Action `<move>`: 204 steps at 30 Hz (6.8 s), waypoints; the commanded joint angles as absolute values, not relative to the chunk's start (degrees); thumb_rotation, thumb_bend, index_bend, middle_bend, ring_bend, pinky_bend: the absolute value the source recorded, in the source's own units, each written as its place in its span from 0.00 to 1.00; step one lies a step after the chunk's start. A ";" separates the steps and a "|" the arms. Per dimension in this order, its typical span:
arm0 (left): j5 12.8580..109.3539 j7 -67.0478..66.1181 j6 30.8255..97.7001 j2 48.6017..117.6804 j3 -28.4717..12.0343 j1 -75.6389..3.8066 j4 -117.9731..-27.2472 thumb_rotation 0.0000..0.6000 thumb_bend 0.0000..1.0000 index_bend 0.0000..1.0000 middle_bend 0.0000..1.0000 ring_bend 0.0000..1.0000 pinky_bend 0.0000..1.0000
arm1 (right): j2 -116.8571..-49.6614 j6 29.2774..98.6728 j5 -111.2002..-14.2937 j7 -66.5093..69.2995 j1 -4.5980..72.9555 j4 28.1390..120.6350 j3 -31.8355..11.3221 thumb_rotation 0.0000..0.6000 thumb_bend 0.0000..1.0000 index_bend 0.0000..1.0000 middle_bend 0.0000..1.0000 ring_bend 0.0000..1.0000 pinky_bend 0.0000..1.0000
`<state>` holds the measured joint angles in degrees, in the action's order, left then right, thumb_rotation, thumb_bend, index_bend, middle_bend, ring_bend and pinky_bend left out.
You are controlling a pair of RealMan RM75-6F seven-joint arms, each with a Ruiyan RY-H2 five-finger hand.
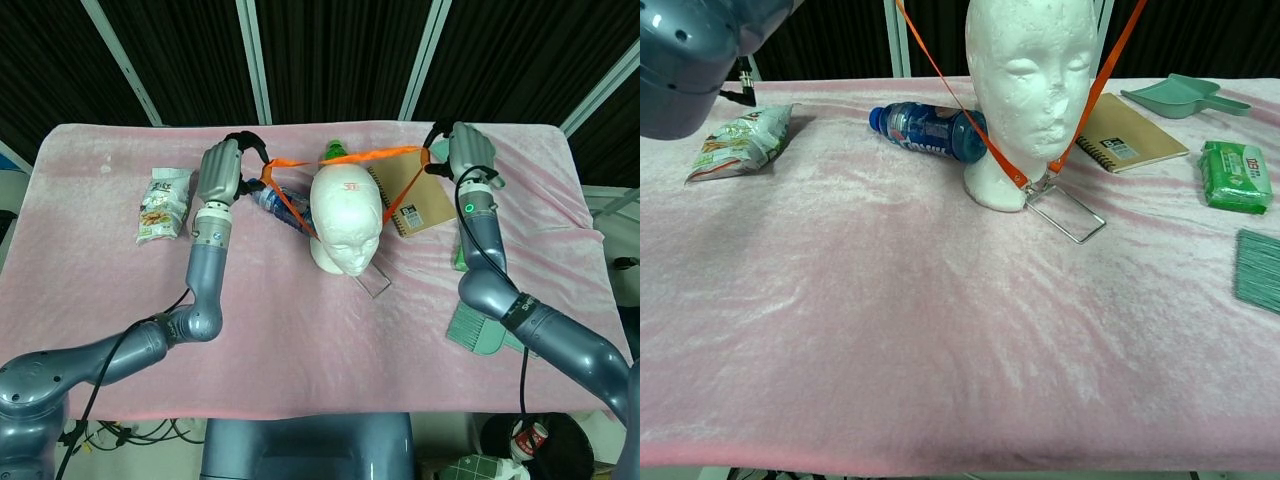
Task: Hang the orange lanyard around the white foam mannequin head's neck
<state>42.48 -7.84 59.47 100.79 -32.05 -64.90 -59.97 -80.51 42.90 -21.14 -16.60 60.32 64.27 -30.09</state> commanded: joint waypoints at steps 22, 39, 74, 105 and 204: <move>44.56 -5.21 49.95 113.67 -30.72 -70.40 -36.70 1.00 0.06 0.19 0.14 0.00 0.02 | -82.70 31.23 -19.40 -17.00 62.72 54.14 -24.24 1.00 0.12 0.19 0.09 0.17 0.16; 48.71 -11.71 55.22 96.11 -28.01 -60.65 -63.35 1.00 0.07 0.25 0.16 0.00 0.02 | -69.70 38.57 -25.01 -11.47 53.23 69.91 -23.66 1.00 0.17 0.18 0.09 0.17 0.16; 75.90 -9.83 93.34 59.77 5.46 -13.67 -113.21 1.00 0.15 0.26 0.16 0.00 0.02 | -63.08 66.39 -44.52 -31.85 34.16 106.06 -0.95 1.00 0.59 0.18 0.84 0.89 0.85; 79.74 -3.82 94.52 63.88 3.53 -6.14 -103.96 1.00 0.15 0.26 0.16 0.00 0.02 | -89.86 63.47 -31.20 -42.48 44.71 99.53 -7.94 1.00 0.67 0.16 0.99 1.00 0.93; 82.39 -6.01 90.71 62.96 -1.07 -1.33 -105.63 1.00 0.15 0.26 0.15 0.00 0.00 | -58.03 85.34 -59.28 -12.82 21.33 110.06 6.35 1.00 0.24 0.11 0.13 0.26 0.22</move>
